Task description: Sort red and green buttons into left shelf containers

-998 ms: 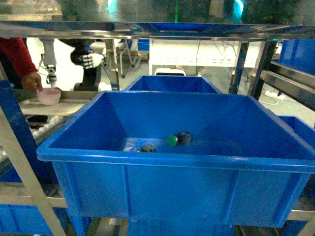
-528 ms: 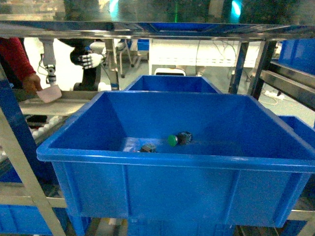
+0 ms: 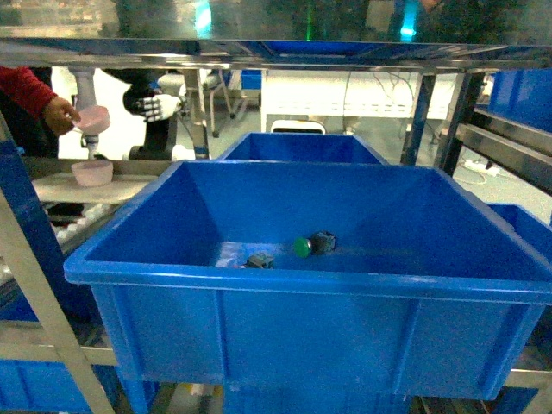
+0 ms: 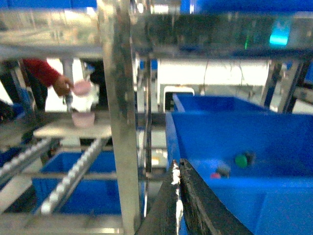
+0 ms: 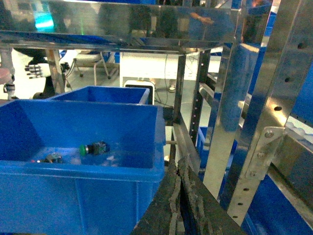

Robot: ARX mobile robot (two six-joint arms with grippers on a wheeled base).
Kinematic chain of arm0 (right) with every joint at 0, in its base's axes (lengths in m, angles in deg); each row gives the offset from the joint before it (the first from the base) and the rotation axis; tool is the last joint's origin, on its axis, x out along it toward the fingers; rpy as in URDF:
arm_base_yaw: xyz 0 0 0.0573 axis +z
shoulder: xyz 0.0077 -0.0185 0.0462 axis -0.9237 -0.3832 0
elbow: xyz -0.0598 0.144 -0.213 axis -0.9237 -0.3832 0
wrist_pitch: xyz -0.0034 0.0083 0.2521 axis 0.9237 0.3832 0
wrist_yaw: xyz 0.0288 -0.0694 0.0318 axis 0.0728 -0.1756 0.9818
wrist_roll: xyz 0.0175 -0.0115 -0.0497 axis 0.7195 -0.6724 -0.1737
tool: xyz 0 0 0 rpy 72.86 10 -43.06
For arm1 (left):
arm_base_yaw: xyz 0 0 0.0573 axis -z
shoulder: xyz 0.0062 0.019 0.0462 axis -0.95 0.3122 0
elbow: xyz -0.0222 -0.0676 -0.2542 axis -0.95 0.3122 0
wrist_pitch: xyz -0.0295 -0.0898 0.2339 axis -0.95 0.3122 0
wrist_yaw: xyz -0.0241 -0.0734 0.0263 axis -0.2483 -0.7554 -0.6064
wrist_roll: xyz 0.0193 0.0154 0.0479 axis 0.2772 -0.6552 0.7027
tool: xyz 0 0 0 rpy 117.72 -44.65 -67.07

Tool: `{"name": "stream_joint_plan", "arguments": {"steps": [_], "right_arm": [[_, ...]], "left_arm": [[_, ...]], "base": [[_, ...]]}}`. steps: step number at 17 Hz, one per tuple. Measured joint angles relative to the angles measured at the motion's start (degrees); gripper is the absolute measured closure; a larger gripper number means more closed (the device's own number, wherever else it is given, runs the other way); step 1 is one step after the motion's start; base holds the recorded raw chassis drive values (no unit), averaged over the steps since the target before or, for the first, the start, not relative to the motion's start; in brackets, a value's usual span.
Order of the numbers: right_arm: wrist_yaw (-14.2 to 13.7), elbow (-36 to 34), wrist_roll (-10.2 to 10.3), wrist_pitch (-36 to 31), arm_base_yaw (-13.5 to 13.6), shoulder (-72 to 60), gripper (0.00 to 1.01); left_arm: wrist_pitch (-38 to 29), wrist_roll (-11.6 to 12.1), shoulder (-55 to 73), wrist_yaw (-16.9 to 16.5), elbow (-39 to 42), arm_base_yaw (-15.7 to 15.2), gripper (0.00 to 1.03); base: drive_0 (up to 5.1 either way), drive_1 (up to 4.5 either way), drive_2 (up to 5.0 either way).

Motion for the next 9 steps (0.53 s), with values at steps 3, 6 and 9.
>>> {"name": "stream_joint_plan", "arguments": {"steps": [3, 6, 9], "right_arm": [[0.0, 0.0, 0.0, -0.2, 0.0, 0.0, 0.99], [0.0, 0.0, 0.0, -0.1, 0.0, 0.0, 0.99], [0.0, 0.0, 0.0, -0.1, 0.0, 0.0, 0.99]], "left_arm": [[6.3, 0.0, -6.5, -0.2, 0.1, 0.0, 1.01], [5.8, 0.0, -6.5, 0.0, 0.1, 0.0, 1.01], [5.9, 0.0, -6.5, 0.0, 0.1, 0.0, 1.01]], "base": [[0.0, 0.00, 0.0], [0.0, 0.00, 0.0], [0.0, 0.00, 0.0]]}}
